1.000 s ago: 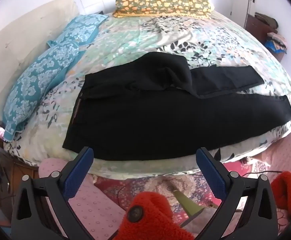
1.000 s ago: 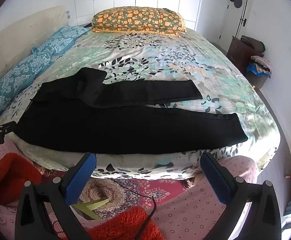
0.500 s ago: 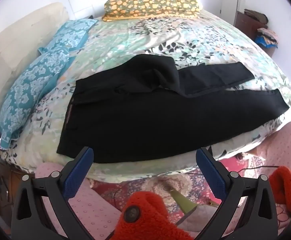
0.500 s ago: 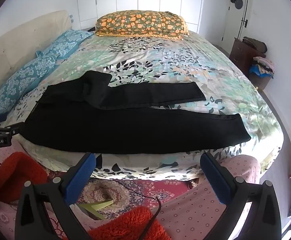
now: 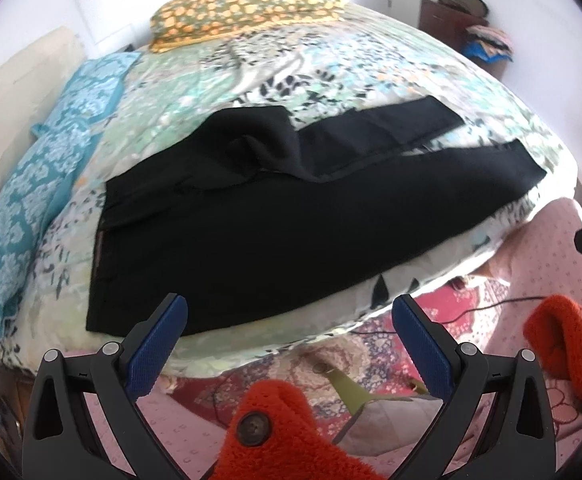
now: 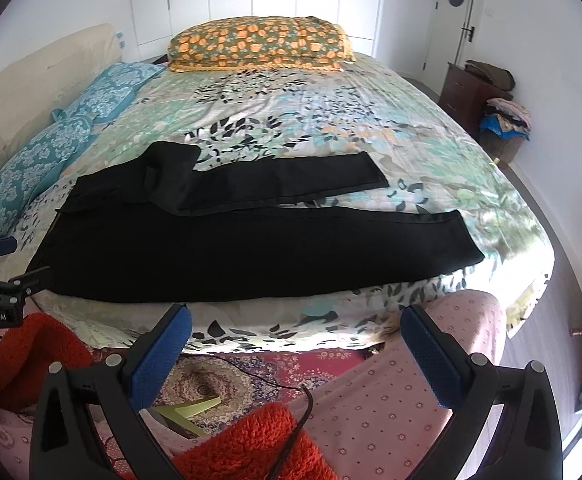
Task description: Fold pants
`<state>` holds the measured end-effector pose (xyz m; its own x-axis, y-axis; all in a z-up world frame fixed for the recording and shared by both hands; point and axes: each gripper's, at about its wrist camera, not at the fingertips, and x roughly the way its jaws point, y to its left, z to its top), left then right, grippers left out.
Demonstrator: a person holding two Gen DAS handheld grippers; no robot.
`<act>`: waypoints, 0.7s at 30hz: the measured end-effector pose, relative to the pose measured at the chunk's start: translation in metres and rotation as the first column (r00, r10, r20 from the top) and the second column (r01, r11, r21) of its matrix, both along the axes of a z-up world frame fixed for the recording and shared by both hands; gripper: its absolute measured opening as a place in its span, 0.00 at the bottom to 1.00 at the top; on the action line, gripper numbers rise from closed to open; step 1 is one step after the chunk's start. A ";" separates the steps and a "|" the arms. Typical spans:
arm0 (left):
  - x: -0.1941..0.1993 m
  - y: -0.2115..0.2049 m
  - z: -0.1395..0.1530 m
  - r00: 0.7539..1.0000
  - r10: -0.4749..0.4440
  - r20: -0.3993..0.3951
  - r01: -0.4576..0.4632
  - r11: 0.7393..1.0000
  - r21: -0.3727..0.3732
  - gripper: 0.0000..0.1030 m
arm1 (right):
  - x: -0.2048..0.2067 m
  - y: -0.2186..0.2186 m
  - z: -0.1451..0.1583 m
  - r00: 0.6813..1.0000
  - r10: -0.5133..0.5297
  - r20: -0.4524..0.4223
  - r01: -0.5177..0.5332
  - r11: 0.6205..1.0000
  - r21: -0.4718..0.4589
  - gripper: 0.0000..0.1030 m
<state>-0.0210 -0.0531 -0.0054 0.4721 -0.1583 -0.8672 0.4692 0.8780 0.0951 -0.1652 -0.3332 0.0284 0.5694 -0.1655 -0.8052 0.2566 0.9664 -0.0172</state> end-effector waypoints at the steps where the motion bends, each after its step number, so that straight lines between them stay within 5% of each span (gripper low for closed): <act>1: -0.001 -0.003 0.000 1.000 -0.010 -0.002 0.010 1.000 0.001 0.99 | -0.002 -0.001 0.000 1.000 -0.005 -0.003 0.005 1.000 0.000 1.00; 9: -0.008 -0.017 -0.005 0.996 -0.088 -0.023 0.088 0.996 0.007 0.99 | -0.001 0.003 -0.002 1.000 0.020 -0.018 -0.020 1.000 -0.004 1.00; 21: -0.006 -0.008 -0.007 0.997 -0.068 -0.034 0.068 0.998 0.003 0.99 | 0.010 0.031 -0.003 0.990 0.140 -0.027 -0.141 0.990 -0.019 1.00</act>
<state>-0.0275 -0.0609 -0.0120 0.4308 -0.1858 -0.8831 0.5306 0.8437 0.0814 -0.1548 -0.3024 0.0251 0.5674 -0.1025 -0.8170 0.1175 0.9921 -0.0429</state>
